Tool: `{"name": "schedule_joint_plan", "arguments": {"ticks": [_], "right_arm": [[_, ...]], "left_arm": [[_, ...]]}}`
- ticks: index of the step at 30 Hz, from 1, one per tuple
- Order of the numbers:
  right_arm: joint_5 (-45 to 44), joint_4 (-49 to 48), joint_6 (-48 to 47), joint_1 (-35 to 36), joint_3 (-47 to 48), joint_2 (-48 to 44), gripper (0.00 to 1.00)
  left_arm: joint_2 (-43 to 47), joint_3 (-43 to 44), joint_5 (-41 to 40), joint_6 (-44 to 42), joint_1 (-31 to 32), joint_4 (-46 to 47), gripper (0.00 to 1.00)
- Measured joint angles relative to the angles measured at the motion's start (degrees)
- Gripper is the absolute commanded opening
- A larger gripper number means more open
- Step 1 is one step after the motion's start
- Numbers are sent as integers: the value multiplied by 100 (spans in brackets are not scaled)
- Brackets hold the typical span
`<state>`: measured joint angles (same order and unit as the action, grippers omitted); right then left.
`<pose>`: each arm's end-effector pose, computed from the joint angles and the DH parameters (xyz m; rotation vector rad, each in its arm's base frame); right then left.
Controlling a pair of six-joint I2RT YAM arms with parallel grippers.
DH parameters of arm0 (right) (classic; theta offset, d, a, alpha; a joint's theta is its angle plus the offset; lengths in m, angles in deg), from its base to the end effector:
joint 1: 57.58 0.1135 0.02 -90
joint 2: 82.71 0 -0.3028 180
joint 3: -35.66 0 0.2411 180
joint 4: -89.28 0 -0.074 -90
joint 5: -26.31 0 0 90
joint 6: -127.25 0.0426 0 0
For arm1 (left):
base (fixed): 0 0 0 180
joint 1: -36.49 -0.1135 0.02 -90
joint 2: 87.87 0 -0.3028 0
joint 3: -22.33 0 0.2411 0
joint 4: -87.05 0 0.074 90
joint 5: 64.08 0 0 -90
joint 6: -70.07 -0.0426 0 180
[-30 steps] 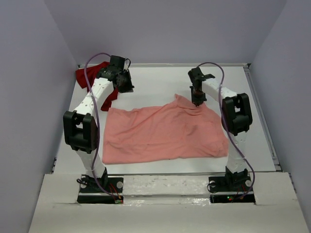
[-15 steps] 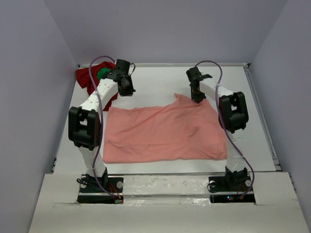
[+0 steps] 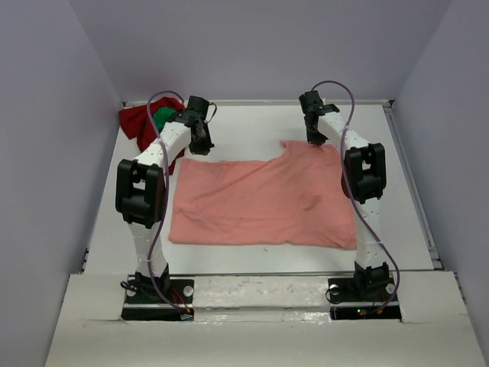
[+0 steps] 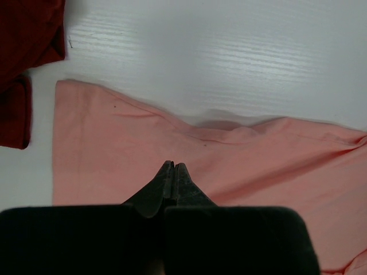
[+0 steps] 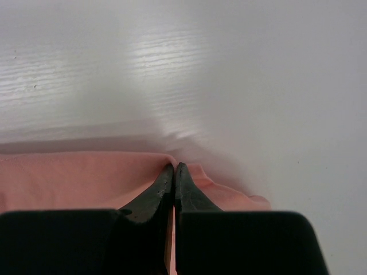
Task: Fold and stack the t-shirts
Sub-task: Fold the tshirt
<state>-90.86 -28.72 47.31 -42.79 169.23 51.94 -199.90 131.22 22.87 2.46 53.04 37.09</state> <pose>0.5121 0.1151 0.2246 0.0421 2.5513 -0.4700 0.4265 -0.1244 0.2878 -0.1501 2.5044 -0.2160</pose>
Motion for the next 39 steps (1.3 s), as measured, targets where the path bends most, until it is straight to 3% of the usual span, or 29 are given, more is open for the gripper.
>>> {"name": "schedule_joint_plan", "arguments": {"ticks": [2, 4, 8, 13, 24, 29, 39], "right_arm": [[-11, -7, -61, -44, 96, 122, 0], [-11, -2, -136, -70, 166, 284, 8], [-24, 0, -264, -98, 205, 479, 36], [-42, -22, -358, -114, 254, 476, 49], [195, -232, -616, -133, 101, 337, 51], [636, -299, -673, -133, 114, 313, 47], [1154, -334, -942, -133, 404, -96, 49]], "left_arm": [[0, 26, -4, -2, 0, 13, 0], [0, 28, -4, -2, 0, 9, 0], [0, 28, -50, -4, 0, -2, 0], [0, 28, -133, -2, 0, -11, 0], [-37, 409, -15, -33, 37, -48, 0], [-118, 817, 31, -74, 138, -52, 0], [-455, 1252, 168, -94, 422, -138, 0]]}}
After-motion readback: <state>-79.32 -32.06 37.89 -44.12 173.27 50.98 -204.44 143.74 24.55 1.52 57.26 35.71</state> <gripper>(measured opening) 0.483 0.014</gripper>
